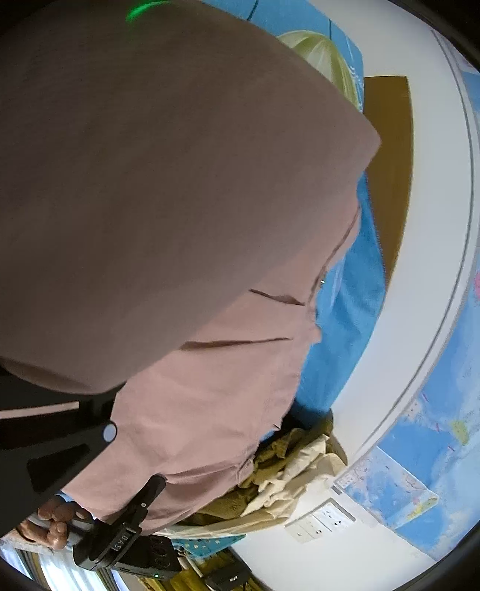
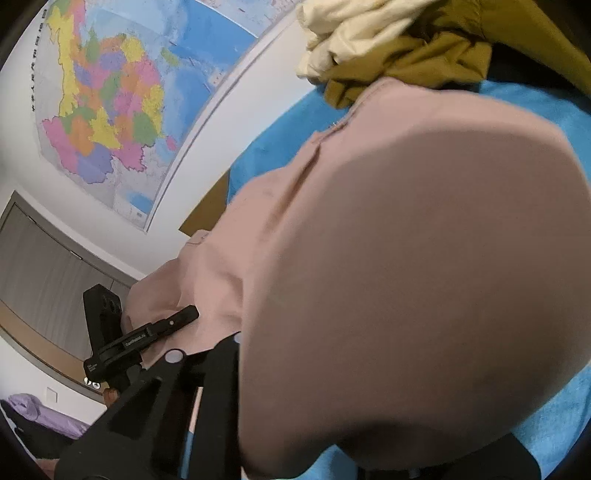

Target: Fold large clothes

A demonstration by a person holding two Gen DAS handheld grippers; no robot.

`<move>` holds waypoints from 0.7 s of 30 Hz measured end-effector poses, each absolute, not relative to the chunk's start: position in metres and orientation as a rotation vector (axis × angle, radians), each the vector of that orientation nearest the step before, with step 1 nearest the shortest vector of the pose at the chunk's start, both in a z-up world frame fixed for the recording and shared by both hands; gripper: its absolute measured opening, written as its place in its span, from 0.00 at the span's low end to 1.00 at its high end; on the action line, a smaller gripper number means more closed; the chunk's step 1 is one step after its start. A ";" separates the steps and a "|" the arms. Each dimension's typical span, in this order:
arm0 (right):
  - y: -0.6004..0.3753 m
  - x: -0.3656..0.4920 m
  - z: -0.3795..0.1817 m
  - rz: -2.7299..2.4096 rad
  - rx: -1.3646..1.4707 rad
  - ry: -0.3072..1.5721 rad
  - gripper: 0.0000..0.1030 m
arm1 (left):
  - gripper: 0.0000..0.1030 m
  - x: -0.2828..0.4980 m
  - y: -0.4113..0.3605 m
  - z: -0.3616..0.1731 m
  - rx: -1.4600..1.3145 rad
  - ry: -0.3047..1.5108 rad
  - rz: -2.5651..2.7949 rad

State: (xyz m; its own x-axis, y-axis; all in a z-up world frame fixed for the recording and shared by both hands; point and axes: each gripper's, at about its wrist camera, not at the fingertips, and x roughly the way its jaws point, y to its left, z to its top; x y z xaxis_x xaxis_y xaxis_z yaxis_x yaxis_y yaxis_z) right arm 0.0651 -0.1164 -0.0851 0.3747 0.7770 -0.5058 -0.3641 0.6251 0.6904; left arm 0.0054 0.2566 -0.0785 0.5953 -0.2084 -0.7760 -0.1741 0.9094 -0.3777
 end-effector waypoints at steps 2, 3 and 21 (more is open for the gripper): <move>-0.117 0.062 -0.076 0.789 0.518 0.896 0.14 | 0.18 0.004 0.256 -0.070 -0.434 0.928 -0.031; -0.117 0.061 -0.071 0.799 0.518 0.885 0.14 | 0.18 0.003 0.257 -0.066 -0.432 0.920 -0.036; -0.086 0.062 0.026 0.912 0.413 0.743 0.13 | 0.16 0.013 0.272 0.026 -0.344 0.809 -0.083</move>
State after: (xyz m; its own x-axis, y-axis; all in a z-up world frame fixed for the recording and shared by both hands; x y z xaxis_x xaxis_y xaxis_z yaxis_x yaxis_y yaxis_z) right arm 0.0616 -0.0857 0.0257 0.3928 0.8282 -0.3998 -0.5591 0.5602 0.6112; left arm 0.0129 0.2721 0.0258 0.6906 -0.2028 -0.6942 -0.0580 0.9412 -0.3327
